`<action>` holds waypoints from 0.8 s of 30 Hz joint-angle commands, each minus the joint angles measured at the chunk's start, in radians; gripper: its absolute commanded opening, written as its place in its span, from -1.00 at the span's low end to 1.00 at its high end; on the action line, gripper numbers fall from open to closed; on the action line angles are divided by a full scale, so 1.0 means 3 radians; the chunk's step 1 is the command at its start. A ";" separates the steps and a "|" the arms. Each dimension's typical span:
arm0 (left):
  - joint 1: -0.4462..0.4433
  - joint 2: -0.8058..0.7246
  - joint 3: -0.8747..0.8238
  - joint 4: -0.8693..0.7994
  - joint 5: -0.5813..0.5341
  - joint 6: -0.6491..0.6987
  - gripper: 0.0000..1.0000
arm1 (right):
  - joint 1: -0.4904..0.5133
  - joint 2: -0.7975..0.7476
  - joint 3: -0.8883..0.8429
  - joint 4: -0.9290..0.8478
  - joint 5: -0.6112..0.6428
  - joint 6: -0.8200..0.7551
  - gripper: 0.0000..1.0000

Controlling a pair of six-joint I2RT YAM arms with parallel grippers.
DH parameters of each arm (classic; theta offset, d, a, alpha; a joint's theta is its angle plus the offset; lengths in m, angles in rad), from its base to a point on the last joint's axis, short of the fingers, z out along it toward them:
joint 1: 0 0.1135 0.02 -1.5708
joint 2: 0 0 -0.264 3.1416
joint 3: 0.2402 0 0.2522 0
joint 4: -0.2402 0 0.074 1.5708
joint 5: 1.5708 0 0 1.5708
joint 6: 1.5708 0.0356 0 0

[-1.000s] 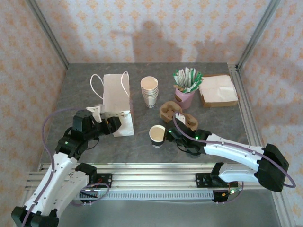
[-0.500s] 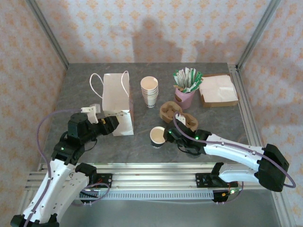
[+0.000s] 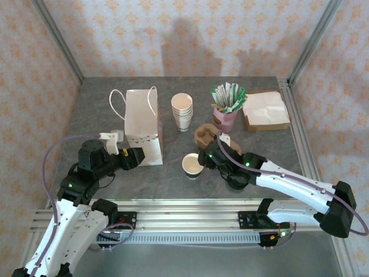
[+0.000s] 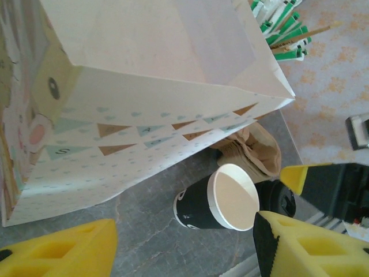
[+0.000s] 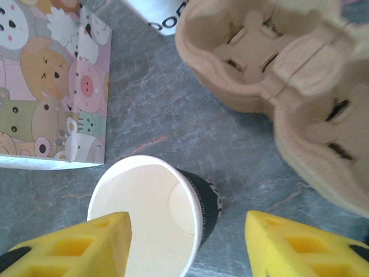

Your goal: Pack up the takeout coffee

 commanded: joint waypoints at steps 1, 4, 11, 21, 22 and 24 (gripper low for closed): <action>-0.0031 -0.0032 -0.0059 0.0004 0.0200 0.0069 0.29 | 0.0009 -0.0126 0.0342 -0.1001 0.0483 0.0181 0.11; -0.0073 -0.0031 -0.0083 0.0036 0.0234 0.0040 0.28 | 0.0009 -0.0282 0.0466 -0.1627 0.0675 0.0426 0.25; -0.0214 -0.0018 -0.0099 0.0052 0.0252 0.0032 0.29 | 0.0002 -0.0915 0.0013 -0.2031 0.0702 0.0927 0.66; -0.0260 0.0012 -0.0111 0.0042 0.0227 0.0037 0.32 | -0.0003 -0.1046 -0.0589 -0.1692 0.0592 0.1367 0.80; -0.0265 0.0017 -0.0109 0.0042 0.0225 0.0037 0.32 | -0.0008 -0.1058 -0.0632 -0.1691 0.0620 0.1435 0.80; -0.0265 0.0025 -0.0104 0.0035 0.0212 0.0039 0.33 | -0.0005 -0.1110 -0.0734 -0.1621 0.0626 0.1550 0.80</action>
